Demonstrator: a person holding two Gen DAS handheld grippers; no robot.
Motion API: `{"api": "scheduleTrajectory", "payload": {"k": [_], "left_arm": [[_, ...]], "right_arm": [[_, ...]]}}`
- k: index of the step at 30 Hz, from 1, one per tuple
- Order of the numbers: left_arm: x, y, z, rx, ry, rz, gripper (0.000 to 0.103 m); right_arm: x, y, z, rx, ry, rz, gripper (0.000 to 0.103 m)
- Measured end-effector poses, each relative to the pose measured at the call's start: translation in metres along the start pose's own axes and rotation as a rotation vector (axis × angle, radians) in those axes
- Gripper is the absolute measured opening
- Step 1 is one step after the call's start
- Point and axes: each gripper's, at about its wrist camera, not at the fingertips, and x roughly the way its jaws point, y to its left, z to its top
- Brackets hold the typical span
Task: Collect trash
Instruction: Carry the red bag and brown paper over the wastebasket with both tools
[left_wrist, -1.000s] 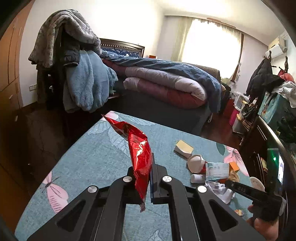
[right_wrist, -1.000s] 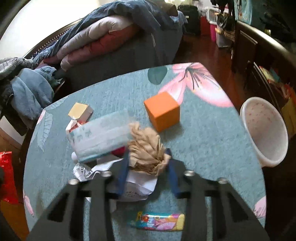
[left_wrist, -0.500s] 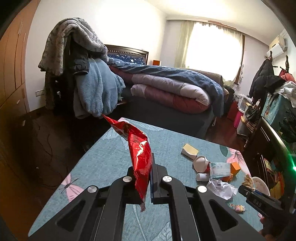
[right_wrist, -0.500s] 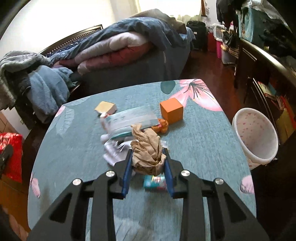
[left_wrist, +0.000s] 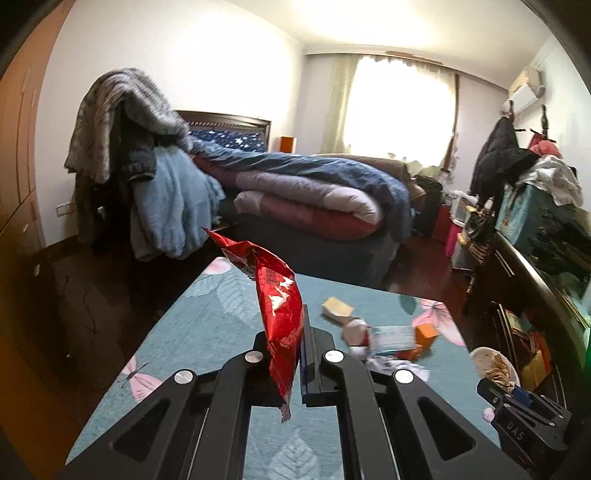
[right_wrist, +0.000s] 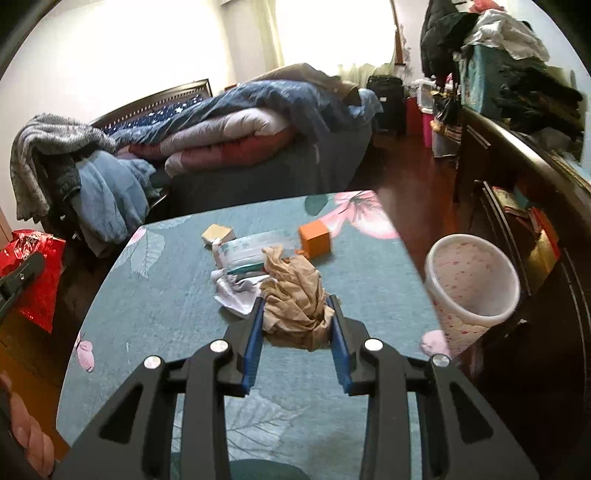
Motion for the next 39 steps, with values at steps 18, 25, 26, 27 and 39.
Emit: {"api": "scheduleTrajectory", "payload": {"k": [18, 25, 26, 27, 39], "left_arm": [[0.001, -0.112, -0.004, 0.121, 0.001, -0.155, 0.005], [0.009, -0.156, -0.01, 0.177, 0.007, -0.227, 0.005], [0.011, -0.163, -0.011, 0.188, 0.007, -0.238, 0.005], [0.013, -0.171, -0.012, 0.199, 0.009, -0.253, 0.005], [0.055, -0.254, -0.022, 0.277, 0.074, -0.423, 0.005]], "right_arm": [[-0.032, -0.108, -0.005, 0.122, -0.064, -0.1, 0.035], [-0.027, -0.142, -0.007, 0.163, -0.067, -0.133, 0.035], [-0.025, -0.147, -0.007, 0.168, -0.066, -0.141, 0.035], [-0.023, -0.15, -0.007, 0.172, -0.065, -0.148, 0.035], [0.005, -0.215, -0.011, 0.235, -0.038, -0.24, 0.035]]}}
